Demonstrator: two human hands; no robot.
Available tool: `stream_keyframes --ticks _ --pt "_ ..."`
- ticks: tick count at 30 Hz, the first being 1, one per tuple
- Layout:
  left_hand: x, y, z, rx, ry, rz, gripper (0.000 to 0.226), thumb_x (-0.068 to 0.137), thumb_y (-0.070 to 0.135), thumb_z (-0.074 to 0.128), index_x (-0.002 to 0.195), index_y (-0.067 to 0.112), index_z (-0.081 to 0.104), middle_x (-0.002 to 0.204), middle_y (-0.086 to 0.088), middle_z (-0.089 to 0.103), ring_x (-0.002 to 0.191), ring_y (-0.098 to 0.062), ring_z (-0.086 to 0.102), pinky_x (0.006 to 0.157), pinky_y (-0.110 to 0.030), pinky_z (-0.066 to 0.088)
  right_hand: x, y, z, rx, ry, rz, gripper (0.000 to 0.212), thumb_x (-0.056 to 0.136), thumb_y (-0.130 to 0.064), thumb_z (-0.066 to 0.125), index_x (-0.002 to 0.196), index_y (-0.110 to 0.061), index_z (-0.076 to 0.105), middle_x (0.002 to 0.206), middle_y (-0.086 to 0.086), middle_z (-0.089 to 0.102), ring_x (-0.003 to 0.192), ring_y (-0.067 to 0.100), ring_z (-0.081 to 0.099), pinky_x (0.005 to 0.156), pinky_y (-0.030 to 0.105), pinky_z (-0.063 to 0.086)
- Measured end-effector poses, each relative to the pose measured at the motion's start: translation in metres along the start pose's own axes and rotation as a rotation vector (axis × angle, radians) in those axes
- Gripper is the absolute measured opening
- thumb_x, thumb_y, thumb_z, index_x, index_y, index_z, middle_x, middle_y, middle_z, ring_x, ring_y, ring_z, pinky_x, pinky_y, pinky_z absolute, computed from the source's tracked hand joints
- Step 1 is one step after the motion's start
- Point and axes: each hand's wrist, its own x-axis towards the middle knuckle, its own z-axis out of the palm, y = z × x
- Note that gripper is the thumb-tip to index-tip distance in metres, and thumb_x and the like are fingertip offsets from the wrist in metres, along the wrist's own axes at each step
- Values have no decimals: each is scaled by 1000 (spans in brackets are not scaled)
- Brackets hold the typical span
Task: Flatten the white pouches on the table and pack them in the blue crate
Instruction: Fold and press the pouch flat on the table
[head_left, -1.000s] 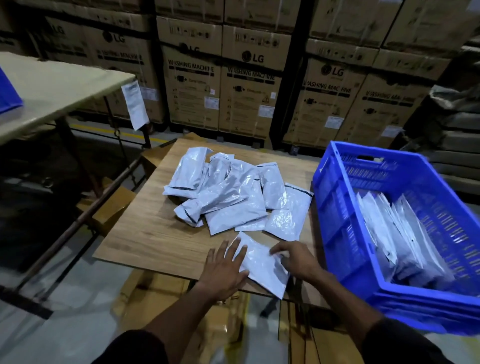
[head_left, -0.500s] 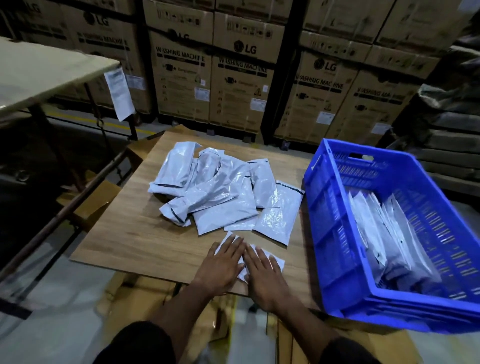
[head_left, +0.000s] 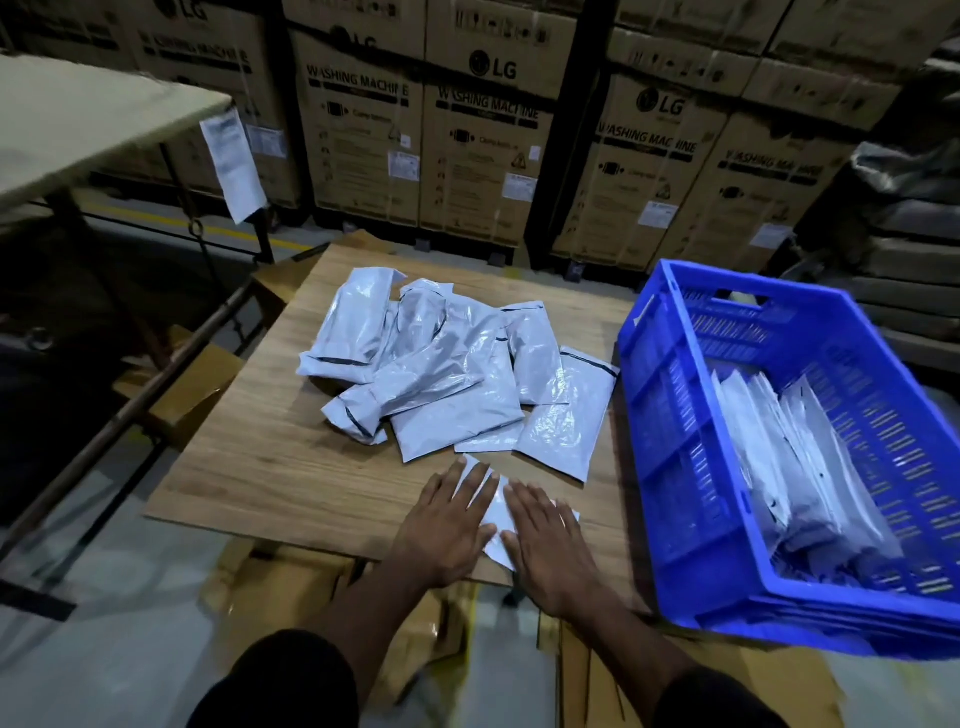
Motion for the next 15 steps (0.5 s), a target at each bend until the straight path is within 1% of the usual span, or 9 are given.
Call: stream_keyframes --ticks 2,5,7,10,12,15 --pt "0 -2 2 -4 -3 -6 67 103 54 32 160 19 28 166 -6 26 153 -32 22 118 -51 31 -1 1 -1 -5 -6 -15 63 104 -52 9 159 -23 16 165 -5 18 152 17 16 120 48 22" --pt "0 -1 3 0 2 -10 68 103 55 29 160 19 26 168 -8 21 154 -33 18 120 -52 28 -9 4 -3 -26 19 -30 60 105 -51 21 159 -25 18 164 -1 22 149 22 23 117 48 27" --pt "-3 0 1 -2 3 -14 69 103 57 28 161 19 24 168 -9 19 155 -33 17 120 -53 27 -15 7 -2 -33 24 -39 60 105 -51 20 160 -28 13 166 -1 17 150 24 20 117 48 25" --pt "-9 2 2 -6 11 -17 74 100 59 32 162 19 22 169 -11 14 155 -34 13 122 -55 22 -17 12 0 -67 18 -70 60 105 -53 14 160 -28 9 167 -1 9 152 25 15 119 48 22" --pt "-10 3 1 -18 14 -29 77 99 61 34 162 19 22 169 -12 13 155 -34 12 122 -55 18 -12 16 -2 -89 -23 -96 61 105 -54 13 160 -28 7 168 -3 3 153 25 10 120 49 19" --pt "-9 3 -1 -26 16 -40 77 98 60 36 161 19 25 168 -13 16 155 -35 15 120 -55 15 -9 20 -7 -83 -84 -111 64 104 -57 16 160 -29 3 167 -6 -7 154 23 0 122 48 10"
